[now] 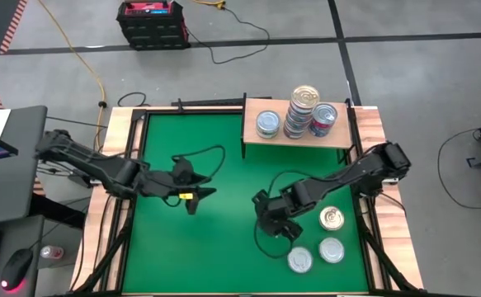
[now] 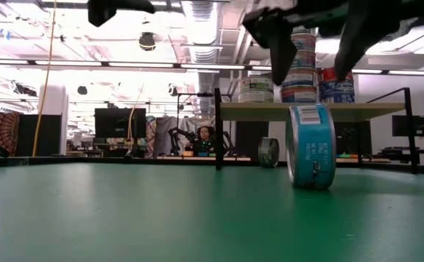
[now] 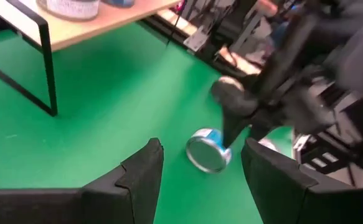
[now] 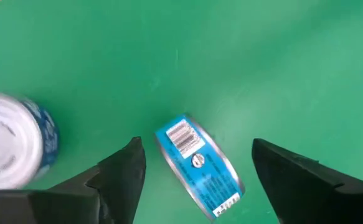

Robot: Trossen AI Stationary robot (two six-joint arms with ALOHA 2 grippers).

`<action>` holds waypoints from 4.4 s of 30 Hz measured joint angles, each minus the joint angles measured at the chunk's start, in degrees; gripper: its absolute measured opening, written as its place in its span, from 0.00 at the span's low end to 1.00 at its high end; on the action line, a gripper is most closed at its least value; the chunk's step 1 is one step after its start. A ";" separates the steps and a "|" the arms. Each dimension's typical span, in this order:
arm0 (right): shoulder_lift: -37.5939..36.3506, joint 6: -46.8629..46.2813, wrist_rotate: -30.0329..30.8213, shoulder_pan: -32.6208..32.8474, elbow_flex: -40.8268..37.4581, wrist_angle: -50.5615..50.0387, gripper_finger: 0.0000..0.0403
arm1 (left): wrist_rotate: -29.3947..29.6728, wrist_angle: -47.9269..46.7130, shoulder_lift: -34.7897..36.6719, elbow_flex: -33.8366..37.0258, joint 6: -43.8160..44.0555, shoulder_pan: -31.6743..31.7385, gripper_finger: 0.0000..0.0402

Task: Stack canned seafood by type on shelf
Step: Stack the light blue tuna can on top of the colored tuna cans

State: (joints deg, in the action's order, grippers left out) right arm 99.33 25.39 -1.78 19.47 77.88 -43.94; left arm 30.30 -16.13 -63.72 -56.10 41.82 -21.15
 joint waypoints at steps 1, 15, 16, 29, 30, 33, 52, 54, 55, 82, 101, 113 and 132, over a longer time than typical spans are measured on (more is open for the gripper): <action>0.88 0.26 -0.01 -0.09 0.62 -0.98 0.80 | 0.00 -0.28 0.73 0.00 -0.04 0.00 0.51; 6.87 7.31 1.55 -0.09 3.13 -8.33 0.79 | -1.14 -4.89 1.77 0.04 -0.59 0.00 0.51; 7.05 7.96 1.62 -0.09 3.11 -8.34 0.78 | -1.14 -5.29 1.77 0.04 -0.57 0.00 0.51; 8.81 9.93 1.83 -1.30 3.11 -10.26 0.49 | -1.27 -7.54 1.77 0.04 -0.83 0.00 0.51; 8.77 9.01 1.82 -1.33 3.11 -10.36 0.45 | -1.27 -7.59 1.77 0.04 -0.83 0.00 0.51; 7.98 5.03 1.36 -2.06 3.15 -12.10 0.40 | -1.27 -7.59 1.77 0.04 -1.04 0.00 0.51; -13.35 -25.42 -27.68 -19.74 3.66 -20.58 0.41 | 6.86 -3.79 1.77 0.04 -11.70 2.24 0.51; -16.27 -27.66 -28.49 -20.85 3.66 -18.85 0.41 | 6.90 -2.81 1.77 0.04 -13.36 3.16 0.51; -17.77 -28.80 -28.47 -21.22 3.66 -17.33 0.41 | 6.88 -2.50 1.77 0.04 -14.19 3.67 0.51; -38.68 -47.51 -19.00 -38.85 3.68 -25.86 0.41 | -3.06 5.16 1.77 0.04 -21.23 13.20 0.51; -42.79 -50.80 -22.98 -68.68 3.68 -30.19 0.43 | -6.01 5.15 1.77 0.04 -24.04 13.88 0.51; -41.85 -51.31 -24.61 -81.08 3.68 -23.53 0.41 | -7.25 5.21 1.76 0.04 -26.43 13.86 0.51; -41.94 -50.87 -30.20 -89.81 -4.56 -16.92 0.44 | -7.32 5.08 1.77 0.04 -26.36 13.86 0.51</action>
State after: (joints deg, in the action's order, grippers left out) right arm 57.39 -25.48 -31.98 -70.34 73.32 -60.86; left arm 22.98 -11.05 -61.95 -56.05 15.46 -7.29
